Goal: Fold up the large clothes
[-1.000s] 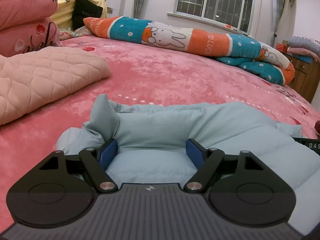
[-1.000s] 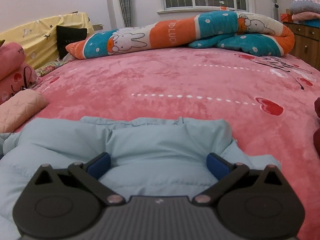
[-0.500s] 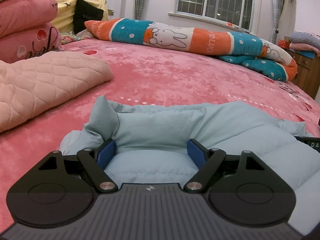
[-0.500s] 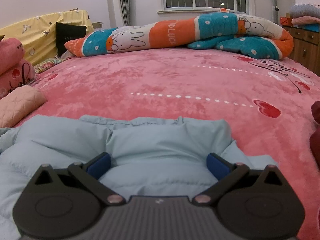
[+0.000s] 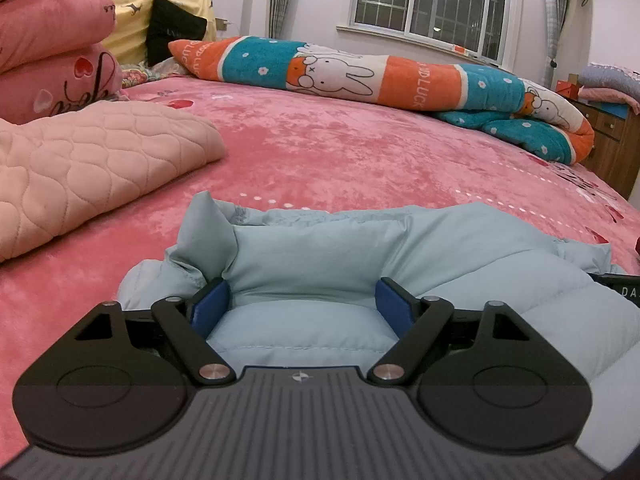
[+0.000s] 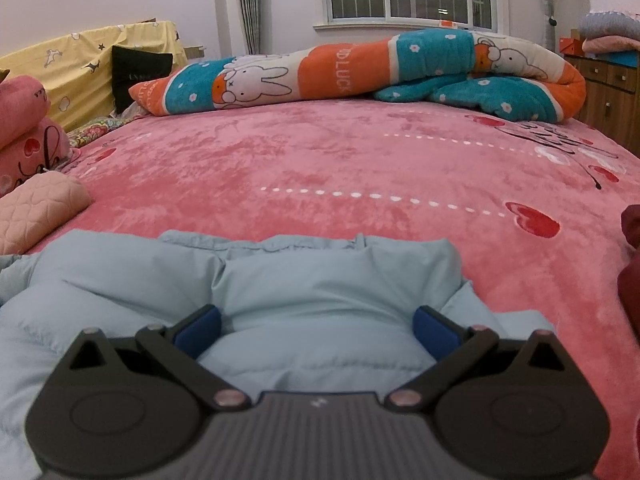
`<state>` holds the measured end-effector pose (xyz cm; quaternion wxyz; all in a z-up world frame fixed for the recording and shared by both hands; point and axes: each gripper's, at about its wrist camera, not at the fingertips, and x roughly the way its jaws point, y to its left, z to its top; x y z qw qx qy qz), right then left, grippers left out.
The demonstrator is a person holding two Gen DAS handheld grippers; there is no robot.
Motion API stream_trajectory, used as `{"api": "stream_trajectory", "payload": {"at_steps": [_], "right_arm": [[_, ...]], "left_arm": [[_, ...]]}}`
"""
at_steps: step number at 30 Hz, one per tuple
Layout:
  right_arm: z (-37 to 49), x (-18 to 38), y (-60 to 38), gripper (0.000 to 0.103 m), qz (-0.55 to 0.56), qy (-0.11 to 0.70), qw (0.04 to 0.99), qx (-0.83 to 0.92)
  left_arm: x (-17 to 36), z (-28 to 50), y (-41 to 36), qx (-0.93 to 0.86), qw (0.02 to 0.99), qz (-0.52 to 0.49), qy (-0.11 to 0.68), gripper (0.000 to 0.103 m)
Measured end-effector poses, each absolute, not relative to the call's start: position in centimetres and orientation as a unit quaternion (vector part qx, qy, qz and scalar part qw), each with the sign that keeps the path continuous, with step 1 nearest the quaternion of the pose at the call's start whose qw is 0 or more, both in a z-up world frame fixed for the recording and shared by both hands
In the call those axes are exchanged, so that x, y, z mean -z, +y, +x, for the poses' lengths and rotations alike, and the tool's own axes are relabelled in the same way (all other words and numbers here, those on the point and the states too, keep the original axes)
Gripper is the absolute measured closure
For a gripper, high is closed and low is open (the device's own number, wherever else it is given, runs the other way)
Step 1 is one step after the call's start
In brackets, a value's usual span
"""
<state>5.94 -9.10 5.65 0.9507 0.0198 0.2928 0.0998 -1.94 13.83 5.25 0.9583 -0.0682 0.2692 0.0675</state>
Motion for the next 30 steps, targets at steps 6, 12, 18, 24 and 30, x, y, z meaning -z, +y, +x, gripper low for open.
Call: {"api": "stream_trajectory", "payload": {"at_steps": [6,12,18,24,30], "right_arm": [[5.9,-5.6,-9.0,0.001,0.016,0.290,0.952,-0.098],[5.8,-5.7,-8.8,0.001,0.014,0.289,0.952,-0.096],[5.8,-5.7,-8.8,0.001,0.012,0.290,0.952,-0.096],[6.0,-6.1,-8.8,0.001,0.008,0.301,0.949,-0.094],[5.7,-7.3,-9.1,0.001,0.008,0.313,0.945,-0.098]], "left_arm": [[-5.2,-1.9,13.8,-0.067,0.958,-0.069,0.269,0.002],[-5.2,-2.0,13.8,-0.068,0.958,-0.069,0.269,0.002],[-5.2,-1.9,13.8,-0.068,0.958,-0.069,0.269,0.002],[-5.3,-1.7,13.8,-0.070,0.957,-0.070,0.271,0.001],[-6.3,-2.2,14.2,-0.071,0.960,-0.086,0.255,0.001]]}}
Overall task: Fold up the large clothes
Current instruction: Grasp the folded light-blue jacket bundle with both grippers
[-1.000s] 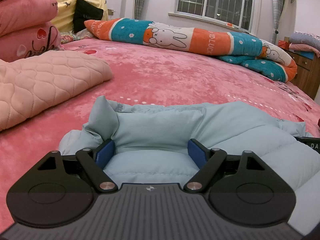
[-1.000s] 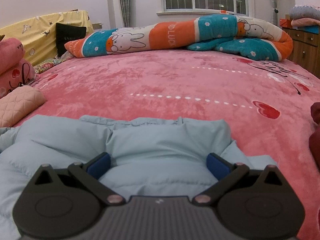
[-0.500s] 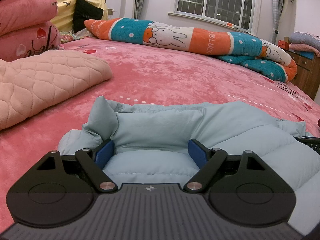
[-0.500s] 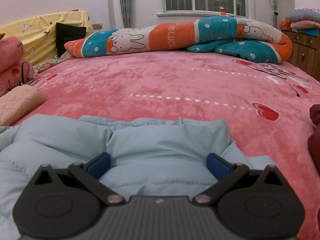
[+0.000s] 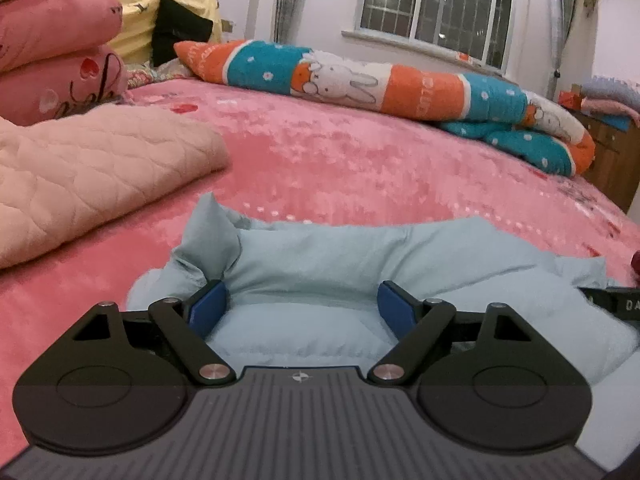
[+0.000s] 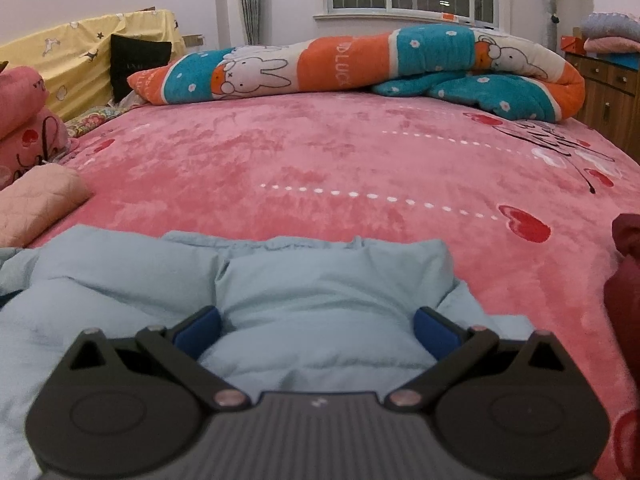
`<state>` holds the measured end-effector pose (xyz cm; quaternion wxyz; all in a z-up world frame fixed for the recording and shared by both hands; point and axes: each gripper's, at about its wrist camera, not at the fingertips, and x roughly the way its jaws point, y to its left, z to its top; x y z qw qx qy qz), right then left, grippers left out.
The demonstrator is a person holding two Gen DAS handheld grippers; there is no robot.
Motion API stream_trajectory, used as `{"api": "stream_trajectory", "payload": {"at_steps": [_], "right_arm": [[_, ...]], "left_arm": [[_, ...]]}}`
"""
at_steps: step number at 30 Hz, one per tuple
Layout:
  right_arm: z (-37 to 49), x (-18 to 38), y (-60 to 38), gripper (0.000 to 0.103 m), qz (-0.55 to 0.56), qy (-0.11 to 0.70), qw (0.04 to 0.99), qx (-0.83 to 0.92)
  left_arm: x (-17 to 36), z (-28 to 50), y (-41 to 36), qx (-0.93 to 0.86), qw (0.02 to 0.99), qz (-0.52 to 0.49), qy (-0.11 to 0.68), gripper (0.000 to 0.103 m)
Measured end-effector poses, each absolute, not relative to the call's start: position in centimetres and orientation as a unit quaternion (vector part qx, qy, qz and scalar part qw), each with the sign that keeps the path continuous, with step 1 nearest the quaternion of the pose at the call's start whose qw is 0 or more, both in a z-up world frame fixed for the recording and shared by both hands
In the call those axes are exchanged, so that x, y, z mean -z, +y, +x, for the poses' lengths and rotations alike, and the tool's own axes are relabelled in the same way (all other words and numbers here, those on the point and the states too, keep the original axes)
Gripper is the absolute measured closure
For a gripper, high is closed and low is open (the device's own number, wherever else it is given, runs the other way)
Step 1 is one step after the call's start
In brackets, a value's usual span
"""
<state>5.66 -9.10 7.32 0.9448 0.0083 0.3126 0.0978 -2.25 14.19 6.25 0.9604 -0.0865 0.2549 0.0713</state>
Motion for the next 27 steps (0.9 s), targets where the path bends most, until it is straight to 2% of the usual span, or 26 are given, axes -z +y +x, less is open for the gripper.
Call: {"api": "stream_trajectory", "payload": {"at_steps": [6,9,18,27], "right_arm": [[3.8,-10.3,-10.9,0.001,0.032,0.289,0.950,-0.109],[3.0,-11.9,-13.0,0.001,0.083,0.289,0.948,-0.103],[-0.7,-13.7,-18.8,0.001,0.192,0.300,0.933,-0.055],[-4.2,-12.3,-18.7,0.001,0.208,0.315,0.924,-0.066]], "left_arm": [[-9.4,-3.6,15.3,-0.059,0.970,-0.113,0.207,0.000],[-10.8,-4.3,16.6,-0.061,0.970,-0.123,0.200,0.000],[-10.5,-6.0,22.4,-0.073,0.943,-0.220,0.237,0.000],[-8.6,-6.3,23.9,-0.006,0.924,-0.268,0.274,0.000]]}}
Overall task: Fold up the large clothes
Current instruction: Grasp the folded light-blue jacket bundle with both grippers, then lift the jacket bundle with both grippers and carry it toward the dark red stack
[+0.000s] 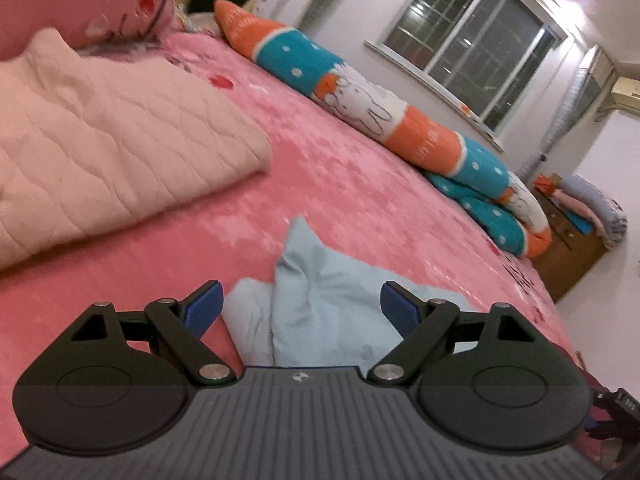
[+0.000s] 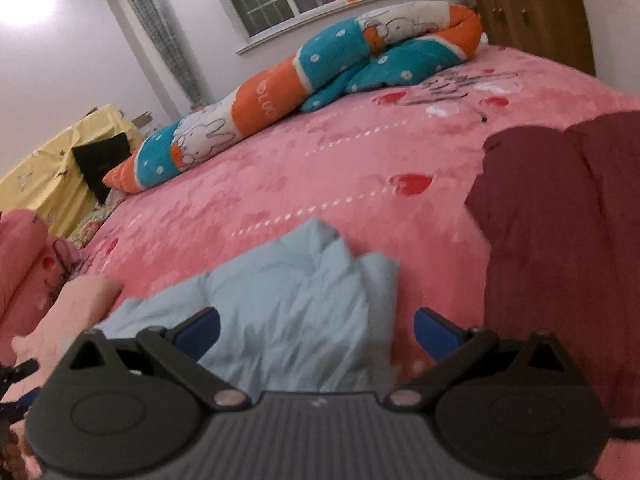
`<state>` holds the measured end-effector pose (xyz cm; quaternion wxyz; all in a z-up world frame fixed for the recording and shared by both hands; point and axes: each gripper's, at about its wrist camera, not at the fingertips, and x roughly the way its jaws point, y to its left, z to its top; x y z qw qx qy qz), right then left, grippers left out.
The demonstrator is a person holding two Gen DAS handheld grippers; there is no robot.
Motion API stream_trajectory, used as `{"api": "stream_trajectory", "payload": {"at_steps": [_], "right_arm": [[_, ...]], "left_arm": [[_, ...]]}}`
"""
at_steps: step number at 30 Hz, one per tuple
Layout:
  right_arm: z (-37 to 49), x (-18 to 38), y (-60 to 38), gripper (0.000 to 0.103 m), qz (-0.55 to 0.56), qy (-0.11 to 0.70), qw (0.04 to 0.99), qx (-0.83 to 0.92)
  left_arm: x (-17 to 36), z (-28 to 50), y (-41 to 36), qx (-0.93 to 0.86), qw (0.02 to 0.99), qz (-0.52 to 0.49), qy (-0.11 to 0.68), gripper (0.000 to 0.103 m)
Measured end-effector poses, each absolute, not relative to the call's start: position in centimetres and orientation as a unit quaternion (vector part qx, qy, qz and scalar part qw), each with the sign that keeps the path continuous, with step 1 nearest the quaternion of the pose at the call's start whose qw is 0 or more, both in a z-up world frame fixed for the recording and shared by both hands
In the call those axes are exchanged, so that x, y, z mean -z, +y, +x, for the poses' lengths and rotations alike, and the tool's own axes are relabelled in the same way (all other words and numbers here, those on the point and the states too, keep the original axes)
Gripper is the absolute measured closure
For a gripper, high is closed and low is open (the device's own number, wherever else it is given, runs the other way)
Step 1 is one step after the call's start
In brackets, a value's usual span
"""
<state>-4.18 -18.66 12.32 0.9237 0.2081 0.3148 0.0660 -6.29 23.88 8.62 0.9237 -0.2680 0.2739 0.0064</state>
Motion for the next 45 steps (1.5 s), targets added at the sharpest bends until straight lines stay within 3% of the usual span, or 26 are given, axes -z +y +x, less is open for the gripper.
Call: {"api": "stream_trajectory", "payload": {"at_steps": [16,32,45], "right_arm": [[-3.8,-9.3,-21.1,0.001,0.272,0.321,0.900,-0.118],[-1.2,-6.6,-20.5,0.001,0.239,0.335,0.899,-0.148],[0.4,-5.3,-21.4,0.000,0.319,0.339,0.862,-0.202]], "left_arm": [[-4.1,-4.6,24.6,0.066,0.859,-0.385,0.330,0.000],[-2.8,-3.7,23.1,0.068,0.854,-0.380,0.350,0.000],[-3.3,-4.3,22.9,0.064,0.857,-0.375,0.348,0.000]]}}
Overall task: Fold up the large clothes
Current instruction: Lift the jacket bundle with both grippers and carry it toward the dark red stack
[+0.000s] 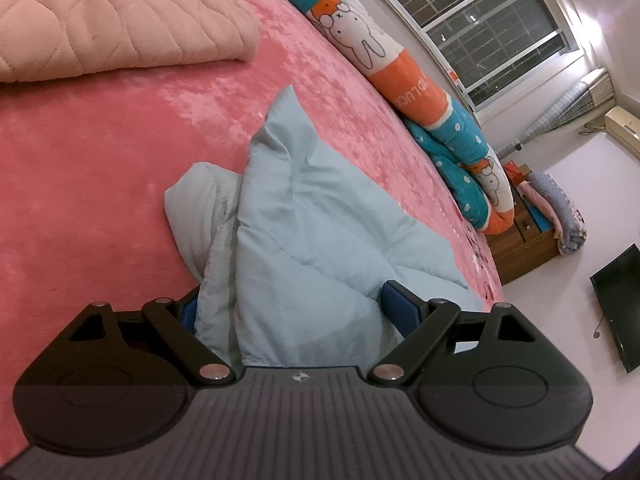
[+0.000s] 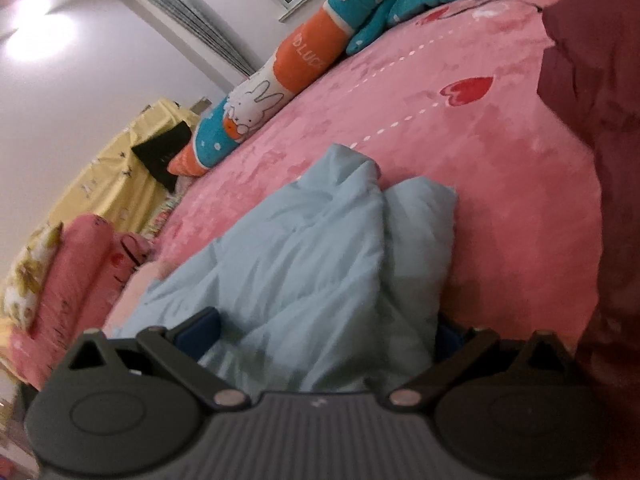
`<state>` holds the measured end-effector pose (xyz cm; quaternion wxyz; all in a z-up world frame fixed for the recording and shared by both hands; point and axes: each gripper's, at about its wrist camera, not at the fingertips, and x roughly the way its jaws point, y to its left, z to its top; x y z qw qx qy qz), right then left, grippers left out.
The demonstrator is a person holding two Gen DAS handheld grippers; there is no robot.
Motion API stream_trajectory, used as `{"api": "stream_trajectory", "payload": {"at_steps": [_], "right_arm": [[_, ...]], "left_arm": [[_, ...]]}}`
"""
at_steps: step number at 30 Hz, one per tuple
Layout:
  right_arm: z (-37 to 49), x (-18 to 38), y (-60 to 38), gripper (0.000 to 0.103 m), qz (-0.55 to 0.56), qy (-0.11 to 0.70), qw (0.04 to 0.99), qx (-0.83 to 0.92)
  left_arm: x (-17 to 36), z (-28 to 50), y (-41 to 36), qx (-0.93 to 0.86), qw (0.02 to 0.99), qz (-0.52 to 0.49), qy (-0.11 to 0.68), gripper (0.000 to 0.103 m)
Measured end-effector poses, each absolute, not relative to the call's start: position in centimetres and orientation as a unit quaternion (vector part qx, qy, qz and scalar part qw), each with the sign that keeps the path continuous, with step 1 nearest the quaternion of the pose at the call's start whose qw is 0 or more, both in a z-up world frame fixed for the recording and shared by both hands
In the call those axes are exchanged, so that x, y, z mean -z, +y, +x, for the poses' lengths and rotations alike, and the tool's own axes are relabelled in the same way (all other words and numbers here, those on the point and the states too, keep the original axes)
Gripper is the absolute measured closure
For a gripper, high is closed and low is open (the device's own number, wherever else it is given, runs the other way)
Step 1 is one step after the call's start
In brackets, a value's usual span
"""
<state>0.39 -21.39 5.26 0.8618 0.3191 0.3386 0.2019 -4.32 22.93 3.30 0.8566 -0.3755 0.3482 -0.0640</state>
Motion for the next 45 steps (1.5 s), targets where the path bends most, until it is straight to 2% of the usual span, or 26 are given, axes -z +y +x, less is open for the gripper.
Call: {"api": "stream_trajectory", "payload": {"at_steps": [3,4,5,6,10,11,15,21,25,30,37,45], "right_arm": [[0.4,-5.2,-21.6,0.002,0.339,0.338,0.852,-0.213],[0.4,-5.2,-21.5,0.004,0.344,0.337,0.850,-0.214],[0.4,-5.2,-21.5,0.010,0.348,0.338,0.848,-0.213],[0.4,-5.3,-21.3,0.017,0.347,0.340,0.849,-0.209],[0.1,-5.7,-20.5,0.030,0.336,0.346,0.855,-0.191],[0.0,-5.9,-20.3,0.036,0.331,0.346,0.858,-0.189],[-0.5,-6.9,-19.2,0.056,0.310,0.338,0.870,-0.183],[-2.2,-8.7,-18.6,0.078,0.289,0.308,0.891,-0.168],[-3.8,-10.3,-18.2,0.083,0.260,0.285,0.910,-0.154],[-6.3,-12.6,-18.9,0.087,0.220,0.246,0.935,-0.134],[-9.8,-16.1,-24.0,0.089,0.212,0.177,0.956,-0.095],[-14.2,-19.7,-33.5,0.089,0.241,0.071,0.968,-0.008]], "left_arm": [[-3.5,-4.3,22.7,0.061,0.861,-0.366,0.348,0.000],[-3.6,-4.3,22.6,0.060,0.863,-0.363,0.347,0.003],[-3.6,-4.2,22.5,0.058,0.864,-0.360,0.348,0.005],[-3.6,-4.2,22.4,0.056,0.864,-0.358,0.348,0.010],[-3.9,-4.0,22.0,0.050,0.870,-0.345,0.349,0.026],[-3.9,-4.0,21.9,0.049,0.871,-0.342,0.349,0.029],[-4.3,-4.1,21.3,0.041,0.877,-0.333,0.343,0.048],[-5.6,-4.8,19.6,0.027,0.895,-0.302,0.328,0.071],[-6.9,-5.5,18.3,0.023,0.905,-0.286,0.315,0.079],[-8.7,-6.2,16.0,0.040,0.912,-0.273,0.305,0.083],[-13.5,-6.4,9.7,0.094,0.926,-0.241,0.276,0.083],[-20.0,-3.8,-2.1,0.200,0.930,-0.204,0.230,0.083]]}}
